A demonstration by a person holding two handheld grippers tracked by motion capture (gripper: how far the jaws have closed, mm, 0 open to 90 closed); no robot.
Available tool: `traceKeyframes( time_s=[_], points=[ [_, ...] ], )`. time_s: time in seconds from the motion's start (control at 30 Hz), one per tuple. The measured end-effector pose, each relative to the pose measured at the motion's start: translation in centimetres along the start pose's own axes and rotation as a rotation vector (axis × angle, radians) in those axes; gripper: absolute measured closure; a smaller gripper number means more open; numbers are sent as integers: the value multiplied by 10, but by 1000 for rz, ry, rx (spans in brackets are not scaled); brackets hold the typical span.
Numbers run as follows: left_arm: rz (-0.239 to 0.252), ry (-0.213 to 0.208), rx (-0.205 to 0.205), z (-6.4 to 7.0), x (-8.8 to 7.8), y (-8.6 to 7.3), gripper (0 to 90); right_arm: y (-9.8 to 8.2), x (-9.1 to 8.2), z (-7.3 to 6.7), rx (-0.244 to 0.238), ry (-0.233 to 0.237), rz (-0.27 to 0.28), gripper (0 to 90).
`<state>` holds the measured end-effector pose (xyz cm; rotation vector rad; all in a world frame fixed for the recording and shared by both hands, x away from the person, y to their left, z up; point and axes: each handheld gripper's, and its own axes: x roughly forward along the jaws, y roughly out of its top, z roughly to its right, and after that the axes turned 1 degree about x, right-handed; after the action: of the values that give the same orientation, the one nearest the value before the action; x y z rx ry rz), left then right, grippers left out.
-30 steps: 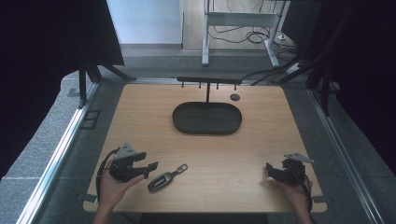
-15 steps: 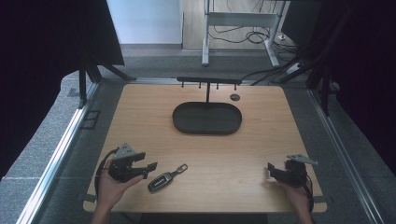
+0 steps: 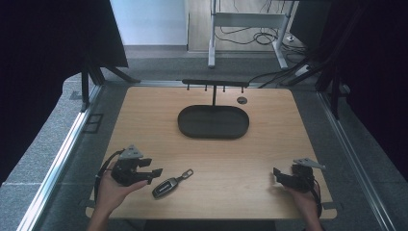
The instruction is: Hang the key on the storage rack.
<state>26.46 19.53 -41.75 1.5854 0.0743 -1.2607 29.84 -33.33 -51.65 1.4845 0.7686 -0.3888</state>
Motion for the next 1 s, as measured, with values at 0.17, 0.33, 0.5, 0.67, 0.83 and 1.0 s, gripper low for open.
traceKeyframes(
  time_s=[0.17, 0.33, 0.5, 0.67, 0.83, 1.0],
  points=[
    [-41, -21, 21, 3, 1, 9, 427, -1, -1, -3, -11, -6, -3, 190],
    [-85, -20, 27, 0, 9, 13, 464, -2, -1, -3, -8, -10, -2, 195],
    [-139, -34, 62, 4, 23, 17, 488, -2, -2, -4, -13, -16, -3, 197],
    [-163, -50, 85, 7, 31, 23, 527, -4, -3, -4, -18, -19, -4, 197],
    [-196, -57, 96, 9, 37, 26, 544, -4, -3, -5, -26, -25, -6, 197],
    [-237, -62, 95, 9, 47, 30, 549, -4, -3, -6, -29, -28, -8, 197]
  ],
)
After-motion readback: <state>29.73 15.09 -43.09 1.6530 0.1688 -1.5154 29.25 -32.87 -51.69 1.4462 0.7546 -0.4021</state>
